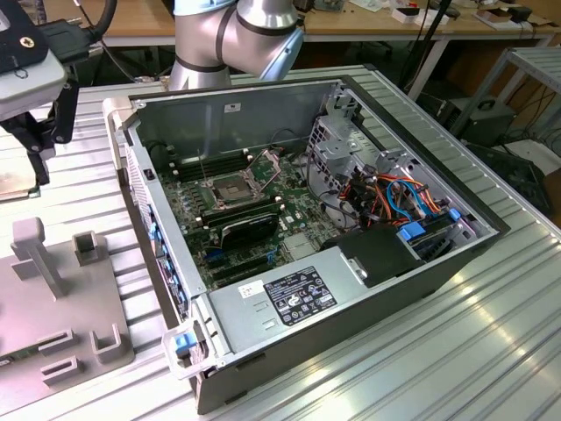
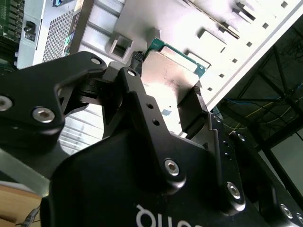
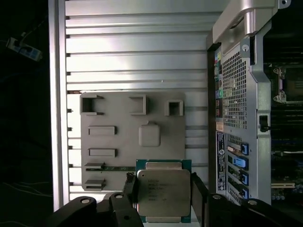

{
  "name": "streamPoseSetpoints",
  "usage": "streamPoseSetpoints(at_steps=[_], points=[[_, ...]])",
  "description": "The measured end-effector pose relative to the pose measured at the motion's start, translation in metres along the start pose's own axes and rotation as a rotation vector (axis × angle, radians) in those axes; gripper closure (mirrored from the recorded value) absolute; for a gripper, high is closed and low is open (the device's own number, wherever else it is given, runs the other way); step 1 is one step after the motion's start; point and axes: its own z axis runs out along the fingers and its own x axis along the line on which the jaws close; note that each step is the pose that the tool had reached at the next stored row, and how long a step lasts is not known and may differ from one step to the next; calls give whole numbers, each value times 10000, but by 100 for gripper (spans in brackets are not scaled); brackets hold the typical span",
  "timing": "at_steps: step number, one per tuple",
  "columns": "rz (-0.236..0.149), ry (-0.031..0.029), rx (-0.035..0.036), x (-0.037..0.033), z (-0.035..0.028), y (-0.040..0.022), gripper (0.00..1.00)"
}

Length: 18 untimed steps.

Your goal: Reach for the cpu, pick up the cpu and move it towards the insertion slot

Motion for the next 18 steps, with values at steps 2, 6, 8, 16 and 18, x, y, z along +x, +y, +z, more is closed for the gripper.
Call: streamPoseSetpoints(at_steps=[2, 6, 8, 16, 18], points=[[0, 0, 0, -36, -1, 1, 45], [0, 0, 1, -94, -3, 1, 45], [0, 0, 0, -129, -3, 2, 45], [0, 0, 0, -268, -6, 4, 45], [0, 0, 0, -308, -7, 4, 45]])
